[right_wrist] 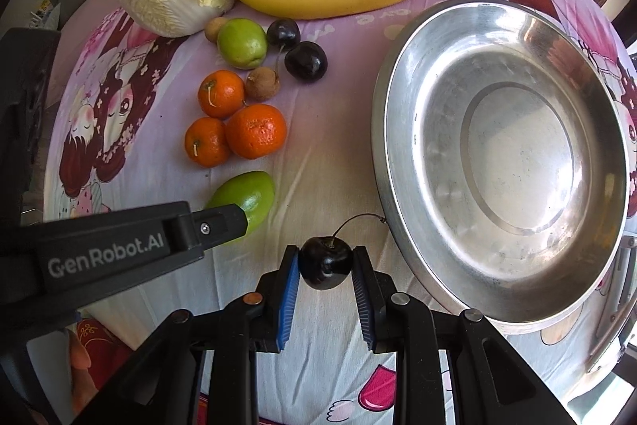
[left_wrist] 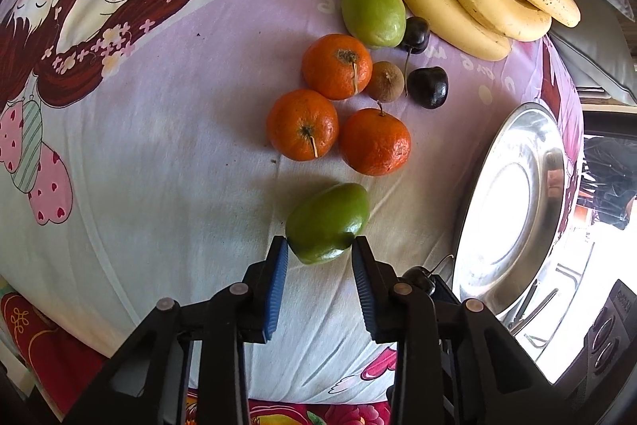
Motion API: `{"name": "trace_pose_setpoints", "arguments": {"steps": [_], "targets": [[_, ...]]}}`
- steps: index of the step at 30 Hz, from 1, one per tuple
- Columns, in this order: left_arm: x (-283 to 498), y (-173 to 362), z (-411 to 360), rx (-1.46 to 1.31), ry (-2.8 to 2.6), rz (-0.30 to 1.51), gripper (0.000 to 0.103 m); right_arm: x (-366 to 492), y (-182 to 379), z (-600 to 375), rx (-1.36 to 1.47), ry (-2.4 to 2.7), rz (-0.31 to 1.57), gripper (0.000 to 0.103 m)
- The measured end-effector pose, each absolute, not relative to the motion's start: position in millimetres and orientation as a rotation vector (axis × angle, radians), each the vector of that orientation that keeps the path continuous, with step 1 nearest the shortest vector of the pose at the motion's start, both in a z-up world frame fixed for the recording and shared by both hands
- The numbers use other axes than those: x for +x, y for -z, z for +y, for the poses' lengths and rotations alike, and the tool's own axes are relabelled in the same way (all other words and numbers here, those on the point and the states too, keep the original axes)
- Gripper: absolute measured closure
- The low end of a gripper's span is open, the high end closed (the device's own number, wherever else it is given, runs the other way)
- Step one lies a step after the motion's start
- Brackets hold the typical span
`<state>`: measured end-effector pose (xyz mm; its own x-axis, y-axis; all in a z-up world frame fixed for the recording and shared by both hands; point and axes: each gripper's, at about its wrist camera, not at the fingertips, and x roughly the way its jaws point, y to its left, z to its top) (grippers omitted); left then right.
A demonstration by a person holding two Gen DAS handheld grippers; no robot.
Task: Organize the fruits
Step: 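Grasp the green lime with the left gripper while the right gripper holds the cherry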
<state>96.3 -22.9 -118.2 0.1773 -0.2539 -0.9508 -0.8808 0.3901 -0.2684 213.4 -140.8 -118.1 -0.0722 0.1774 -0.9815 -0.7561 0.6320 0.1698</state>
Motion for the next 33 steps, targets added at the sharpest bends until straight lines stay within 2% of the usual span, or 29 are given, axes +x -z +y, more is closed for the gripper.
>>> {"name": "trace_pose_setpoints", "arguments": {"steps": [8, 10, 12, 14, 22, 24, 26, 29, 33], "targets": [[94, 131, -44, -1.105, -0.549, 1.437, 0.067, 212, 122, -146, -0.524, -0.831, 1.453, 0.074], [103, 126, -45, -1.063, -0.545, 1.442, 0.062, 214, 122, -148, -0.522, -0.829, 1.455, 0.074], [107, 120, -48, -0.997, -0.547, 1.446, 0.048, 216, 123, -149, -0.519, -0.826, 1.458, 0.074], [112, 116, -52, -0.904, -0.542, 1.465, 0.044, 217, 125, -149, -0.518, -0.826, 1.461, 0.074], [130, 119, -68, -0.723, -0.540, 1.477, 0.044, 223, 132, -149, -0.517, -0.822, 1.476, 0.074], [133, 121, -71, -0.710, -0.545, 1.475, 0.052, 225, 134, -151, -0.518, -0.822, 1.478, 0.074], [141, 124, -71, -0.697, -0.558, 1.481, 0.055, 226, 136, -151, -0.516, -0.821, 1.480, 0.074], [151, 126, -65, -0.718, -0.559, 1.477, 0.059, 230, 141, -151, -0.513, -0.823, 1.490, 0.074], [151, 127, -59, -0.752, -0.555, 1.454, 0.059, 230, 146, -149, -0.522, -0.819, 1.492, 0.074]]}}
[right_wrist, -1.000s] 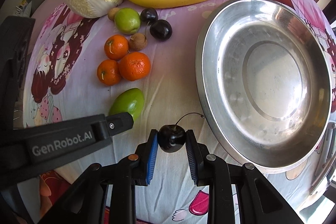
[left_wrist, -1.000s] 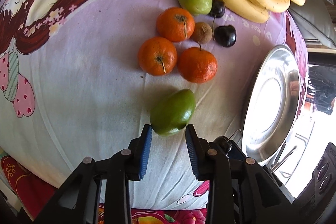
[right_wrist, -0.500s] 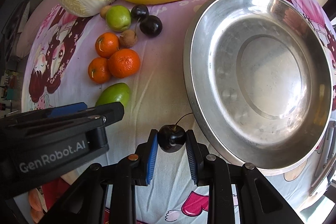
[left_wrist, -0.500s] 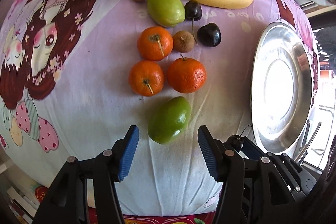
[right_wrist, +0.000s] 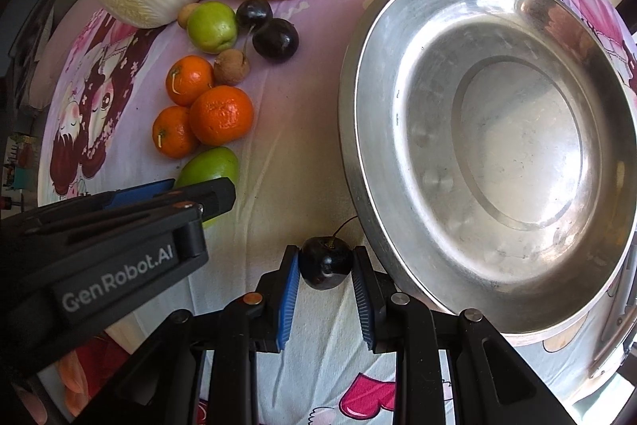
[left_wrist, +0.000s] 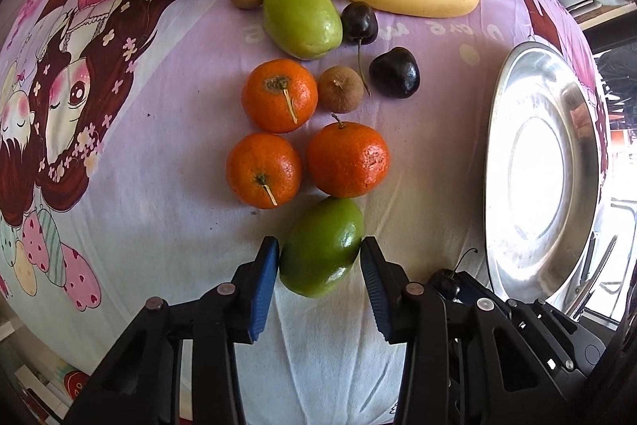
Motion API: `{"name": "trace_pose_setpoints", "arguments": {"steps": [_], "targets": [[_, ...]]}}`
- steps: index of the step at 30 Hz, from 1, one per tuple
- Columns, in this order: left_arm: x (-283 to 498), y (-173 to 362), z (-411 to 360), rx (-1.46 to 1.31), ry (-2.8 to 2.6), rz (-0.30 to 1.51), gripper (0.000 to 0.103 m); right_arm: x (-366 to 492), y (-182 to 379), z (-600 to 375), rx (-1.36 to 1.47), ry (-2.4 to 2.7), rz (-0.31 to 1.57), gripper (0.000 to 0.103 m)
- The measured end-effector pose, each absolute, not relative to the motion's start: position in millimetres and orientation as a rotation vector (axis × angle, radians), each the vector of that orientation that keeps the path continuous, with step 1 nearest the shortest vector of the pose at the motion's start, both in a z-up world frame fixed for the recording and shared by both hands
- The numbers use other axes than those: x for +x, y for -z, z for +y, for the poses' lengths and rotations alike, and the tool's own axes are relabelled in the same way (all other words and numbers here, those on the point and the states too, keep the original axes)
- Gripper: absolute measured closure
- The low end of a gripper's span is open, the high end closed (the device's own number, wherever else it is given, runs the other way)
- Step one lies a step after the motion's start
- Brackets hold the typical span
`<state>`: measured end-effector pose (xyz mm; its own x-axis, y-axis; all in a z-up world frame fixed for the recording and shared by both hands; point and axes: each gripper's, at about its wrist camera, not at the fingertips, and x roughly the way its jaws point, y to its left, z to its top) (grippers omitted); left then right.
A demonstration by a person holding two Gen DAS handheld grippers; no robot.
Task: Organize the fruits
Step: 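Grasp the green lime with the left gripper while the right gripper holds the cherry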
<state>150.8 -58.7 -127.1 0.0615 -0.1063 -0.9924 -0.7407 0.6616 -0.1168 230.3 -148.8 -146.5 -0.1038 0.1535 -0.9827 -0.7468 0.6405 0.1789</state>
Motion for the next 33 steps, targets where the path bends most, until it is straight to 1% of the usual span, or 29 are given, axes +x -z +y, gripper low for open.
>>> {"name": "trace_pose_setpoints", "arguments": {"steps": [8, 13, 19, 33], "targets": [[150, 132, -34, -0.746, -0.543, 1.460, 0.059, 229, 151, -146, -0.527, -0.818, 1.495, 0.074], [159, 139, -40, -0.727, -0.545, 1.469, 0.061, 228, 150, -144, -0.531, -0.816, 1.493, 0.074], [152, 136, -42, -0.752, -0.576, 1.479, 0.061, 224, 143, -146, -0.537, -0.813, 1.483, 0.074], [144, 104, -41, -0.761, -0.588, 1.430, 0.063, 213, 111, -148, -0.525, -0.834, 1.434, 0.074]]}}
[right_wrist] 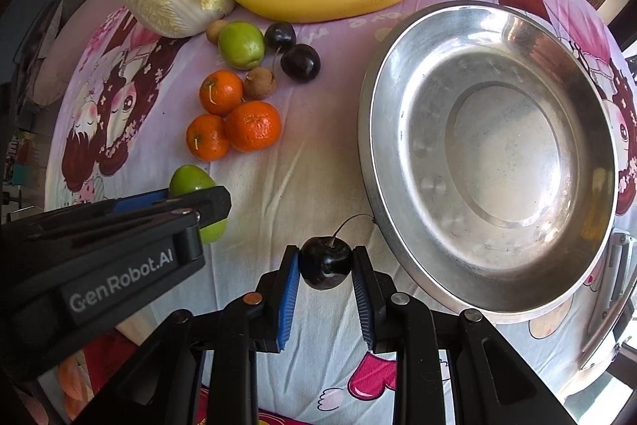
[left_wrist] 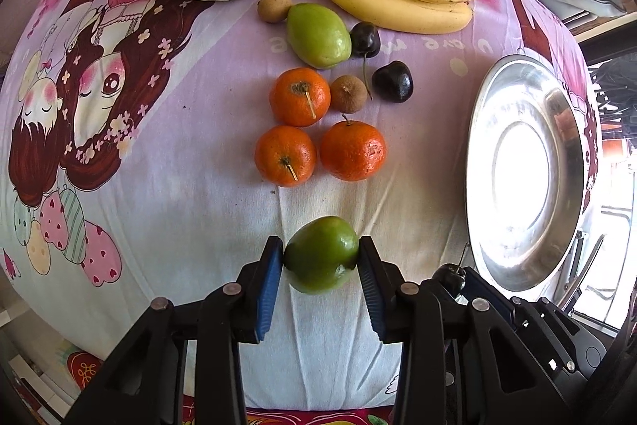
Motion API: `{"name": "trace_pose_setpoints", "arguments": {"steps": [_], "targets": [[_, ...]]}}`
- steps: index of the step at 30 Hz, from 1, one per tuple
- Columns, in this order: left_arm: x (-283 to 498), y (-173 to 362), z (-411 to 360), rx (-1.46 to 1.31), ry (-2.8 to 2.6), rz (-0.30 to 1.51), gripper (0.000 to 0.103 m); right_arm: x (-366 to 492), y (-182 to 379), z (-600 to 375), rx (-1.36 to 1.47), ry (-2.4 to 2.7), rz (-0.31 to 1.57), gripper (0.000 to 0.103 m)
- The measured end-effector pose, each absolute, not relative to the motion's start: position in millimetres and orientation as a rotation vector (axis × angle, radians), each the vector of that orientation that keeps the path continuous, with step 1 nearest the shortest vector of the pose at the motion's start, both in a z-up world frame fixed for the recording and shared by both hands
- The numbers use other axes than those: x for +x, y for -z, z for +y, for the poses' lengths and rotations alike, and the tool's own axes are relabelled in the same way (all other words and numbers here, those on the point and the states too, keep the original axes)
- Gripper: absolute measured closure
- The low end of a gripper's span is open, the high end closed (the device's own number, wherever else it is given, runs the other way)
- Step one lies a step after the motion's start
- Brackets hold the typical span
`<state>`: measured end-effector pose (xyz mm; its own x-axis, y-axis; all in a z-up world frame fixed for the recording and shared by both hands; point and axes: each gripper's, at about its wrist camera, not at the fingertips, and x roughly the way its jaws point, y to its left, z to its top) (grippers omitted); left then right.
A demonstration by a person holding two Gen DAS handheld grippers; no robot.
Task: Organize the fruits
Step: 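Grasp the green lime with the left gripper while the right gripper holds the cherry, then carry the lime and cherry over the steel bowl and open both grippers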
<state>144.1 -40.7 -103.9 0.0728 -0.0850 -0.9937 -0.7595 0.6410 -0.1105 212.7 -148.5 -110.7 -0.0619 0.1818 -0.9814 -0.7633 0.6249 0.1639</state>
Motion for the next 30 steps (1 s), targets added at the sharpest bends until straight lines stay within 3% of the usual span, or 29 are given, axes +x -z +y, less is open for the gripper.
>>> {"name": "trace_pose_setpoints", "arguments": {"steps": [14, 30], "targets": [[168, 52, -55, -0.739, -0.577, 1.401, 0.063, 234, 78, -168, -0.478, -0.835, 1.402, 0.074], [221, 46, -96, -0.694, -0.495, 1.386, 0.063, 289, 79, -209, -0.434, -0.719, 1.404, 0.074]]}}
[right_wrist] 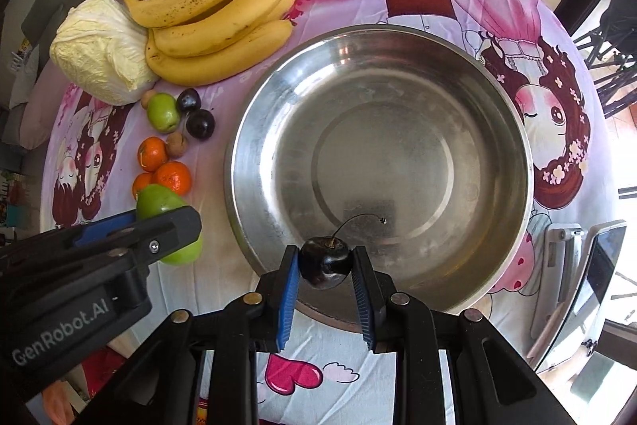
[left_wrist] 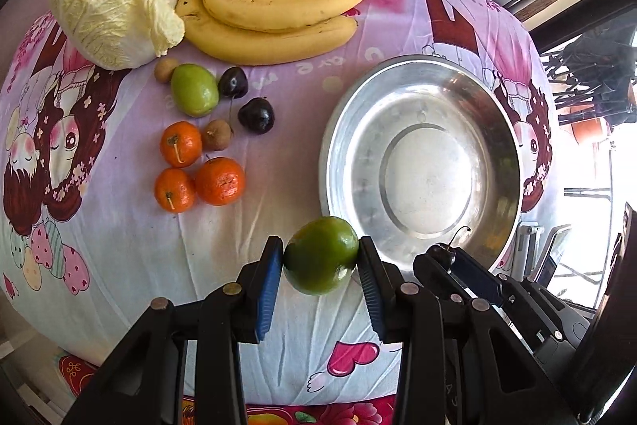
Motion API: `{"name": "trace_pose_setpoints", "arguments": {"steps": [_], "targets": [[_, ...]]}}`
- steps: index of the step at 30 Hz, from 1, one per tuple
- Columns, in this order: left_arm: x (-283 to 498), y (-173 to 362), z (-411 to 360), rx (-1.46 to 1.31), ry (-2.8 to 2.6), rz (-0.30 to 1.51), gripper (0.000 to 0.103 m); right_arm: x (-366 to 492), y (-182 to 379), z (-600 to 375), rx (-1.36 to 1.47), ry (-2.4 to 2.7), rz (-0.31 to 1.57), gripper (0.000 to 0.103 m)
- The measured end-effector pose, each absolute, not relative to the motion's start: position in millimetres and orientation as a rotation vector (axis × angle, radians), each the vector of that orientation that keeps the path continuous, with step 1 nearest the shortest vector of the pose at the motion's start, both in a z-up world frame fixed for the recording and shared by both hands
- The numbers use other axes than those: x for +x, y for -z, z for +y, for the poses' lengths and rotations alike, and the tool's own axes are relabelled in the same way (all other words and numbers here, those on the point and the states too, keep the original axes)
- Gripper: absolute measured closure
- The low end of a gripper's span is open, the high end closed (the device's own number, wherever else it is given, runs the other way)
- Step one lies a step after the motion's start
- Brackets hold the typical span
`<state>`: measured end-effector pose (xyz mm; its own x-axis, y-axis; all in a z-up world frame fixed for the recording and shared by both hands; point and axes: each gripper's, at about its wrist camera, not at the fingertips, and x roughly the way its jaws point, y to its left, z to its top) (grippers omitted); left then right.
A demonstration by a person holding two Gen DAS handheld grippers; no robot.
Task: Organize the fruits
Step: 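Carry the lime and cherry over the steel bowl and open both grippers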
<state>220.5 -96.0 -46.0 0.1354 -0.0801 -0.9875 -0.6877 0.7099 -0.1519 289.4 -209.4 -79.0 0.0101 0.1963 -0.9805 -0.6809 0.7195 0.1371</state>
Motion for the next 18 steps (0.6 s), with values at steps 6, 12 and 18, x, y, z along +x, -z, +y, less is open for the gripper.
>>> {"name": "trace_pose_setpoints", "arguments": {"steps": [6, 12, 18], "targets": [[247, 52, -110, -0.671, -0.465, 1.403, 0.063, 311, 89, -220, -0.424, -0.686, 1.420, 0.074], [271, 66, -114, -0.663, -0.452, 1.430, 0.063, 333, 101, -228, -0.409, -0.653, 1.443, 0.074], [293, 81, -110, -0.668, -0.448, 1.454, 0.063, 351, 108, -225, -0.402, -0.643, 1.449, 0.074]]}}
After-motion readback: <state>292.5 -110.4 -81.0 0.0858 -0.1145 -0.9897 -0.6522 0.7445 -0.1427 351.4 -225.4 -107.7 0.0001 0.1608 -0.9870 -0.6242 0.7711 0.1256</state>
